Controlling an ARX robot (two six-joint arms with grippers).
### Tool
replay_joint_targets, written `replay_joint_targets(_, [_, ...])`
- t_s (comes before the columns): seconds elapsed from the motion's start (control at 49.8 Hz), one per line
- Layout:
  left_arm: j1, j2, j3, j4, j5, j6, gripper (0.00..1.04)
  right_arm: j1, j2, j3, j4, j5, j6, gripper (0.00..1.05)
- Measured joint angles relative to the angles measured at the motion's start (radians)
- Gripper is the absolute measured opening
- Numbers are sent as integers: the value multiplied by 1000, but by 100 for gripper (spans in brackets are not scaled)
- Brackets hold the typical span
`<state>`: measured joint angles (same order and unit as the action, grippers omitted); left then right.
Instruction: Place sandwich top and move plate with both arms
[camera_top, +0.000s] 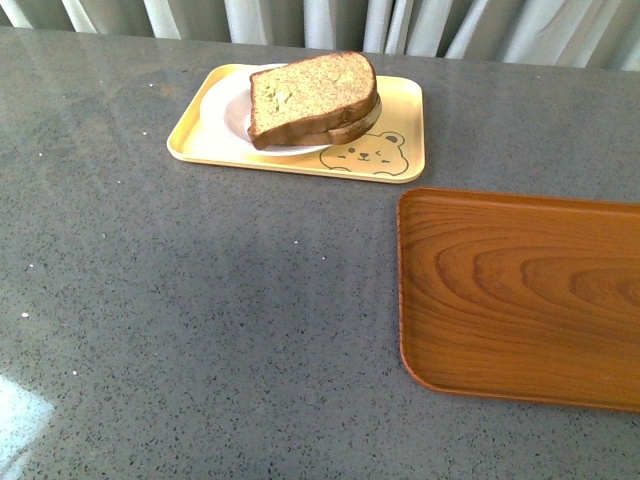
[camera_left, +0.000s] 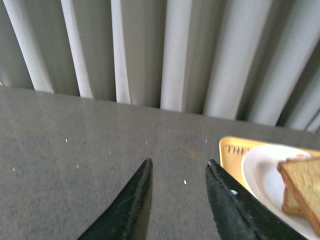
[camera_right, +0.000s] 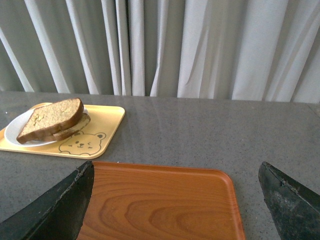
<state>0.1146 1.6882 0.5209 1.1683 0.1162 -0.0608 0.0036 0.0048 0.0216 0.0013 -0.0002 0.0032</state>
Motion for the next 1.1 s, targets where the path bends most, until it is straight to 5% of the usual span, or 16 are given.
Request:
replay_joint_targets(0.181, [-24, -137, -159, 5, -32, 37, 1, 0, 0, 0, 0, 0, 0, 96])
replay_joint_targets(0.562, [-111, -443, -371, -86, -110, 49, 2, 0, 0, 0, 0, 0, 0, 96])
replay_joint_targets(1.104, [-113, -864, -490, -386, -116, 50, 2, 0, 0, 0, 0, 0, 0, 96])
